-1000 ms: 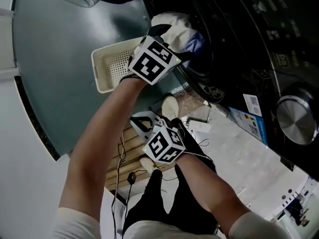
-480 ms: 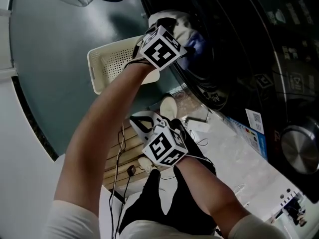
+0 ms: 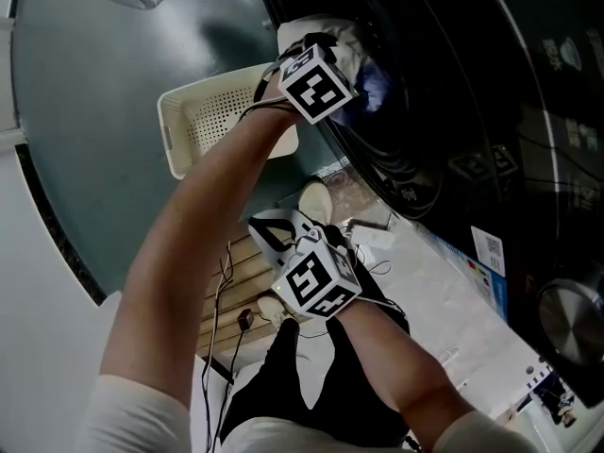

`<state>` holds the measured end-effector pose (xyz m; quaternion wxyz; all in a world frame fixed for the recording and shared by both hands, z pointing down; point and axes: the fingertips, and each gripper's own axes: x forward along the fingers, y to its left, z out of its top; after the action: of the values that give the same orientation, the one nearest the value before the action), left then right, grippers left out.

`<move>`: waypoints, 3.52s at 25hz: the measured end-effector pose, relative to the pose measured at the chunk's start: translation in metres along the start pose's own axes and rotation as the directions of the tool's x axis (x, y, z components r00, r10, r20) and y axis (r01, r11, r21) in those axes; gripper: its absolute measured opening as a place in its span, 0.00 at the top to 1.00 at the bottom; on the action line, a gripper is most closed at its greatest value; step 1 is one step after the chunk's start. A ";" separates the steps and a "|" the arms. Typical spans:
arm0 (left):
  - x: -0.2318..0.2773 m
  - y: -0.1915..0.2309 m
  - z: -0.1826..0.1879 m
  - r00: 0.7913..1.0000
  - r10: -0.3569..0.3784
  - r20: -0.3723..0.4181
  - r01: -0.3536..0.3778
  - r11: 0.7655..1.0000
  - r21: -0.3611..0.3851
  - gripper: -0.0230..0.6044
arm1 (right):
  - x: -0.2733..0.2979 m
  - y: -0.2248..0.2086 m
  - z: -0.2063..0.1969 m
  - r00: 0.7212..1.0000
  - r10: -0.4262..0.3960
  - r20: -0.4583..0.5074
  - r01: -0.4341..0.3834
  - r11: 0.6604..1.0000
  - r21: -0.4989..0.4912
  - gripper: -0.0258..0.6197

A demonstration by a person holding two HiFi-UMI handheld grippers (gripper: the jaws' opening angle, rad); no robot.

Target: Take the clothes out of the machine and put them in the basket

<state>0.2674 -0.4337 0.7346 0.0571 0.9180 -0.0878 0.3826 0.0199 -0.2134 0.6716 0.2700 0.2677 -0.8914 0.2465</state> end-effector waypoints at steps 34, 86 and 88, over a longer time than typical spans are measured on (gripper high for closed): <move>-0.020 -0.007 -0.012 0.998 0.048 0.031 -0.046 0.997 -0.062 0.74 | 0.015 0.030 0.001 0.996 0.077 -0.035 -0.077 0.997 -0.002 0.95; -0.354 0.011 0.097 0.863 0.175 0.473 -0.115 0.981 -0.154 0.77 | 0.055 0.101 0.006 0.990 0.118 -0.077 -0.124 0.989 -0.082 0.95; -0.365 0.010 0.098 0.849 0.178 0.497 -0.110 0.981 -0.162 0.77 | 0.056 0.103 0.006 0.990 0.120 -0.078 -0.127 0.988 -0.084 0.95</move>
<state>0.0802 -0.4175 0.4061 0.0618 0.9715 -0.1926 0.1233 -0.0848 -0.1601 0.6714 0.2983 0.1905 -0.9059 0.2325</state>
